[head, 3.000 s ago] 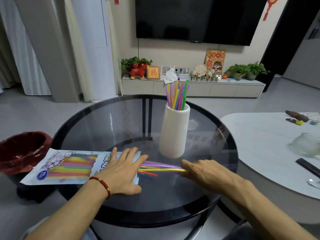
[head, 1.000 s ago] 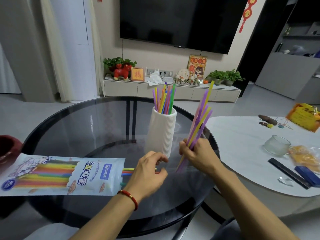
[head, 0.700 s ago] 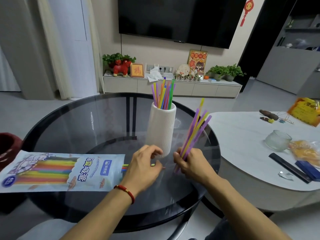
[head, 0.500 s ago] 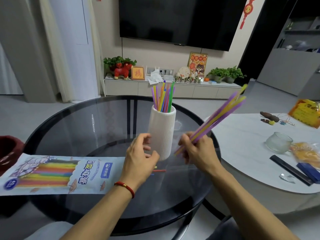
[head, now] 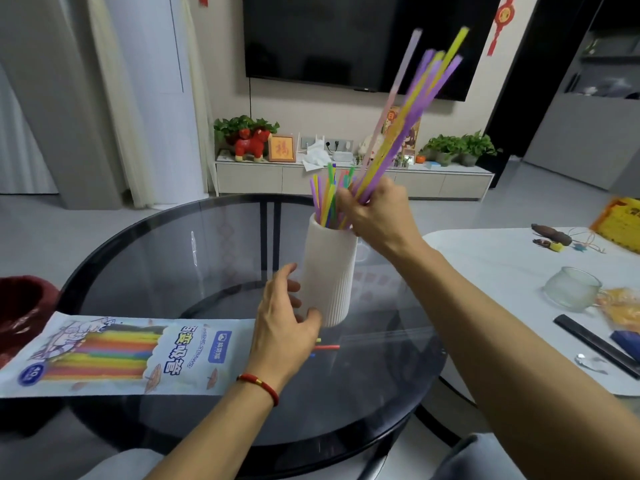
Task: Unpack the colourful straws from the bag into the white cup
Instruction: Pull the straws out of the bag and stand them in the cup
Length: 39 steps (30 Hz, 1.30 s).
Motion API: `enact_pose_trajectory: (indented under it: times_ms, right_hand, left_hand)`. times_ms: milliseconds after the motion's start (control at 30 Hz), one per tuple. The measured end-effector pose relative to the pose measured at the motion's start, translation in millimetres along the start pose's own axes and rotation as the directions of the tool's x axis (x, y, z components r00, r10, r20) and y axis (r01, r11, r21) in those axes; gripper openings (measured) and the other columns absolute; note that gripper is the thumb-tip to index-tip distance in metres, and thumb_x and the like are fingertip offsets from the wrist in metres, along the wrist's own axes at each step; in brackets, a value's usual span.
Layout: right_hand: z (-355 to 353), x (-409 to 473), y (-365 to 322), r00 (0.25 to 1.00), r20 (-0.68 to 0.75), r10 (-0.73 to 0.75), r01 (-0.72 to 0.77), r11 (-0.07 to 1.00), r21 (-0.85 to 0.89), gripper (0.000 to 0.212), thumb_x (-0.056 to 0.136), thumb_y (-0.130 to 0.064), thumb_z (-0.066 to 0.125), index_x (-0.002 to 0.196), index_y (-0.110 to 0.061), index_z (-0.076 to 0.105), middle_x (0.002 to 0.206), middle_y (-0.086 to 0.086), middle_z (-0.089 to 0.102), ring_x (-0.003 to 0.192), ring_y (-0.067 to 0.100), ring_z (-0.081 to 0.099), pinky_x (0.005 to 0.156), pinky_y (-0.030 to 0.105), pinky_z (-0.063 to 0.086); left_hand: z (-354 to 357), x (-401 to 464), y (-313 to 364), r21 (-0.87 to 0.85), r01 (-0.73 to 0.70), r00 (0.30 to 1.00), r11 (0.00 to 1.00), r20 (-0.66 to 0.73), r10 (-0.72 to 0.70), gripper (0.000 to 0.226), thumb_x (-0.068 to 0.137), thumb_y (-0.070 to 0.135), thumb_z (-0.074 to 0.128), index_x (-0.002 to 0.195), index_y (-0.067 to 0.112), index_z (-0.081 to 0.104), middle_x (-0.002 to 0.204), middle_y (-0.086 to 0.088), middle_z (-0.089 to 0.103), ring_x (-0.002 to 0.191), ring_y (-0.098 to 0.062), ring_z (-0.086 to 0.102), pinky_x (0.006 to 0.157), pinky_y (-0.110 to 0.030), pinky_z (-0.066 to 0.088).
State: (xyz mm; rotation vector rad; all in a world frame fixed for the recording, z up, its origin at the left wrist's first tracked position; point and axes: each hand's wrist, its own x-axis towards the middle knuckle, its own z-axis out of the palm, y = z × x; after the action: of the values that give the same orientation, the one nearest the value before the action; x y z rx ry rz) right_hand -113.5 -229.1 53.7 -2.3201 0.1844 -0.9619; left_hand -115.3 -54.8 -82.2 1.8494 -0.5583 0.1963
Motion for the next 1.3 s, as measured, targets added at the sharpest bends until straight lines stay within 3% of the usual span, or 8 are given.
enact_pose_trajectory:
  times_ms: [300, 433, 533, 700, 800, 1000, 1167, 1300]
  right_hand:
    - [-6.2, 9.2, -4.6, 0.990, 0.110, 0.090, -0.081, 0.993, -0.090, 0.031, 0.098, -0.032, 0.065, 0.103, -0.003, 0.077, 0.101, 0.018, 0.080, 0.092, 0.033, 0.076, 0.085, 0.050, 0.065]
    - [-9.1, 10.4, -10.7, 0.986, 0.142, 0.087, -0.072, 0.992, -0.107, 0.035, 0.099, -0.031, 0.064, 0.091, 0.002, 0.074, 0.088, 0.019, 0.079, 0.076, 0.032, 0.075, 0.071, 0.045, 0.066]
    - [-8.4, 11.8, -12.9, 0.989, 0.104, 0.104, -0.092, 0.989, -0.112, 0.043, 0.095, -0.032, 0.063, 0.058, -0.012, 0.055, 0.057, 0.004, 0.062, 0.049, 0.016, 0.053, 0.047, 0.025, 0.044]
    - [-5.6, 15.2, -15.4, 0.990, 0.074, 0.120, -0.115, 0.991, -0.064, 0.046, 0.096, -0.039, 0.065, 0.058, -0.015, 0.053, 0.049, -0.005, 0.053, 0.046, 0.010, 0.047, 0.038, 0.010, 0.032]
    - [-7.5, 20.6, -17.6, 0.995, -0.005, 0.096, -0.096, 0.995, -0.016, 0.050, 0.094, -0.038, 0.068, 0.050, -0.019, 0.053, 0.040, -0.012, 0.050, 0.039, 0.001, 0.045, 0.042, 0.013, 0.038]
    - [-6.7, 20.8, -22.2, 0.995, 0.041, 0.089, -0.088, 0.996, -0.036, 0.040, 0.094, -0.042, 0.070, 0.062, -0.019, 0.063, 0.061, -0.007, 0.060, 0.055, 0.005, 0.052, 0.055, 0.021, 0.042]
    - [-14.3, 19.6, -33.4, 0.987, -0.161, -0.003, -0.012, 0.995, -0.095, 0.034, 0.099, -0.043, 0.064, 0.113, -0.012, 0.067, 0.099, 0.003, 0.070, 0.086, 0.016, 0.065, 0.073, 0.031, 0.053]
    - [-7.6, 13.2, -29.7, 0.999, 0.016, -0.039, 0.042, 0.967, -0.252, 0.040, 0.111, -0.023, 0.039, 0.105, 0.005, 0.068, 0.102, 0.018, 0.069, 0.097, 0.033, 0.062, 0.084, 0.049, 0.052]
  left_hand:
    - [-3.4, 1.1, -2.9, -0.031, 0.007, 1.000, 0.999, -0.004, -0.007, 0.067, 0.083, 0.008, 0.072, 0.141, 0.025, 0.043, 0.116, 0.004, 0.056, 0.102, -0.013, 0.057, 0.070, -0.012, 0.045]
    - [-5.4, 1.7, -4.1, -0.010, 0.006, 1.000, 1.000, 0.001, -0.006, 0.064, 0.084, 0.011, 0.074, 0.139, 0.025, 0.044, 0.116, 0.004, 0.057, 0.100, -0.011, 0.057, 0.062, -0.006, 0.045]
    - [-6.1, 1.2, -3.7, -0.010, 0.021, 1.000, 1.000, -0.002, -0.021, 0.063, 0.085, 0.012, 0.075, 0.138, 0.025, 0.044, 0.116, 0.004, 0.058, 0.098, -0.008, 0.056, 0.065, -0.005, 0.046]
    - [-6.4, 1.3, -3.1, -0.005, 0.023, 1.000, 1.000, -0.010, -0.023, 0.062, 0.084, 0.011, 0.075, 0.137, 0.023, 0.045, 0.114, 0.003, 0.059, 0.097, -0.006, 0.057, 0.069, 0.000, 0.044]
    - [-7.9, 3.1, -2.3, -0.004, 0.037, 0.999, 0.999, -0.014, -0.037, 0.062, 0.085, 0.016, 0.076, 0.138, 0.025, 0.044, 0.114, 0.006, 0.057, 0.097, -0.005, 0.057, 0.060, -0.009, 0.046]
    - [-9.5, 3.5, -1.3, -0.004, 0.047, 0.999, 0.999, -0.005, -0.047, 0.060, 0.086, 0.016, 0.075, 0.137, 0.023, 0.044, 0.115, 0.005, 0.057, 0.099, -0.011, 0.058, 0.067, -0.011, 0.042]
    - [-13.0, 6.0, -0.2, 0.023, 0.043, 0.999, 0.999, -0.012, -0.043, 0.060, 0.085, 0.016, 0.076, 0.136, 0.022, 0.046, 0.115, 0.004, 0.056, 0.101, -0.014, 0.058, 0.078, -0.026, 0.051]
    - [-17.3, 8.3, -3.8, 0.051, 0.047, 0.999, 0.998, -0.013, -0.046, 0.057, 0.084, 0.014, 0.074, 0.134, 0.022, 0.048, 0.117, 0.003, 0.057, 0.102, -0.017, 0.058, 0.081, -0.031, 0.049]
